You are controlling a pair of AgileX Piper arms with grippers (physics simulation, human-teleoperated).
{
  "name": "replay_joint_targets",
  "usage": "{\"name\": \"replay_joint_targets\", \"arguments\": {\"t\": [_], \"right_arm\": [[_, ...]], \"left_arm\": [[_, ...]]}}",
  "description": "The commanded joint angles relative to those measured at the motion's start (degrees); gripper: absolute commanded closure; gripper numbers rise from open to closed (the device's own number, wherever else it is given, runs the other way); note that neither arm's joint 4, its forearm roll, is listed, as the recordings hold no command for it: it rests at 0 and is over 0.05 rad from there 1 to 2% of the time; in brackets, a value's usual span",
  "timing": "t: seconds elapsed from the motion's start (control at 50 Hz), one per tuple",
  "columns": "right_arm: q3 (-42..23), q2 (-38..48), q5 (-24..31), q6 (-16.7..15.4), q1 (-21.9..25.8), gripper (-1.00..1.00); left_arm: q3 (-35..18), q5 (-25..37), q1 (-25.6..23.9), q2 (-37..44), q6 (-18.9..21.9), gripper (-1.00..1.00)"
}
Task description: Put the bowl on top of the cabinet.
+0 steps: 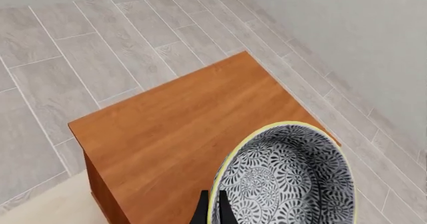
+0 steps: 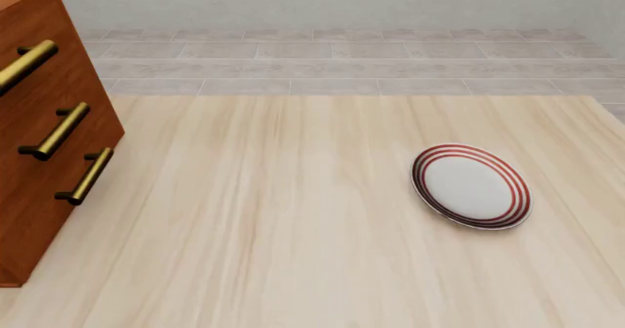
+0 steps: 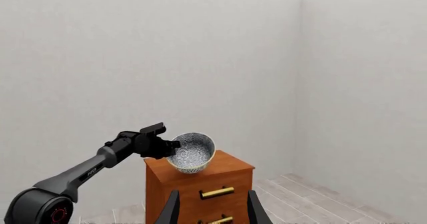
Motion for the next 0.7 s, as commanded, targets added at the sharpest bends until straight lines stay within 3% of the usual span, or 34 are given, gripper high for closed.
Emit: {"name": "replay_joint_targets", "arguments": {"t": [0.02,0.38,0.4,0.7], "right_arm": [[0.0,0.0,0.1,0.0,0.0,-1.0],[0.0,-0.3,0.0,-0.6,0.1,-1.0],[0.0,-0.3,0.1,-0.5,0.1,-1.0],[0.0,-0.4,0.1,-0.9,0.3,-1.0]], "left_arm": [[0.3,-0.9,0.3,1.6,0.3,1.0],[-0.5,-1.0,0.5,2.2,0.3,1.0],[-0.4,-1.0,0.5,2.2,0.2,-1.0],[-0.7,-0.9,1.0,2.0,-0.1,-1.0]]}}
